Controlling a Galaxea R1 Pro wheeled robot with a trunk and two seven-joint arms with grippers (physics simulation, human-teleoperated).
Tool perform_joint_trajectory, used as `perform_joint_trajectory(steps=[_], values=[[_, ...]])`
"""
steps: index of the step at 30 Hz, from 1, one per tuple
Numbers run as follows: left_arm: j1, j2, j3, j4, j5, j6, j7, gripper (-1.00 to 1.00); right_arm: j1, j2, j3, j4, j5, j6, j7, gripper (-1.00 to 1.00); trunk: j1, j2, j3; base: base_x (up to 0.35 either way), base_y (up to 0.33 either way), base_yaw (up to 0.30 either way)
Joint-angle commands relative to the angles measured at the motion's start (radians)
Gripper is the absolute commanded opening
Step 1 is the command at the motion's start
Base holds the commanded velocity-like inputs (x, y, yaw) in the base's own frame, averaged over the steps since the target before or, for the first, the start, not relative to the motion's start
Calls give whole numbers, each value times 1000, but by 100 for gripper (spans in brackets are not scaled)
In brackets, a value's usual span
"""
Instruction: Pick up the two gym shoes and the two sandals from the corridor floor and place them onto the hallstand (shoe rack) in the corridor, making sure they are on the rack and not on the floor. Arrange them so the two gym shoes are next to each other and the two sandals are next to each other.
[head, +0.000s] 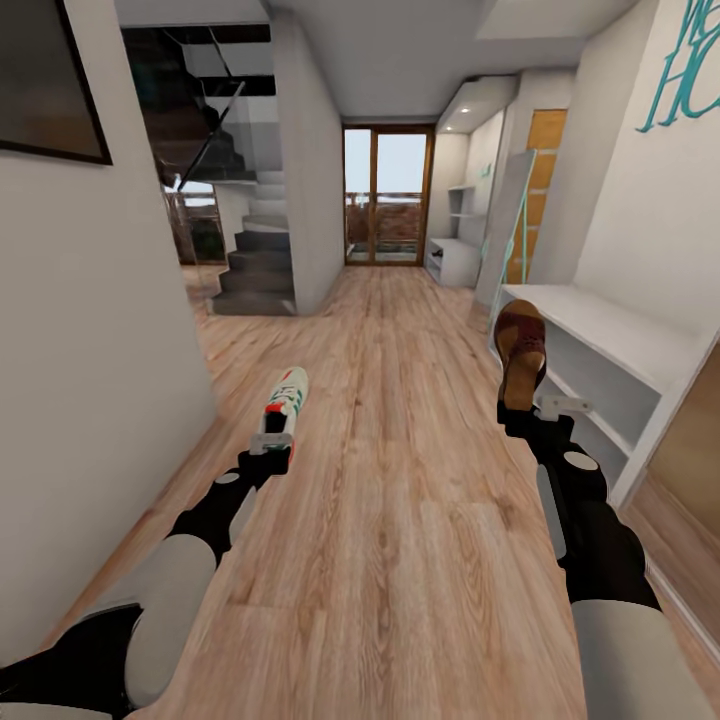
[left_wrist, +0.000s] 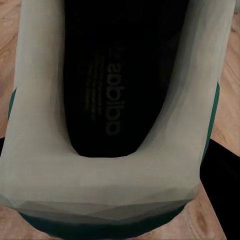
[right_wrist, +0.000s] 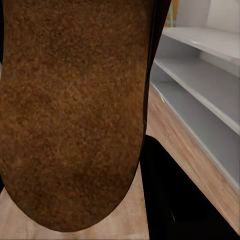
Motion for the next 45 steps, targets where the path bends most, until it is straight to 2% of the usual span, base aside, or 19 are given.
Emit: perform_joint_trajectory(steps=[1,20,45], values=[[0,-4,9,-2,-10,3,-8,-100,-1,0,0,-1,6,7,-1,-100,0,0,0,345,0,0],[0,-8,9,-2,-10,3,-8,-100,-1,0,0,-1,6,7,-1,-100,0,0,22,345,0,0],[0,-10,9,-1,-10,3,-8,-100,-1,-1,0,-1,5,7,-1,-100,0,0,23,345,0,0]])
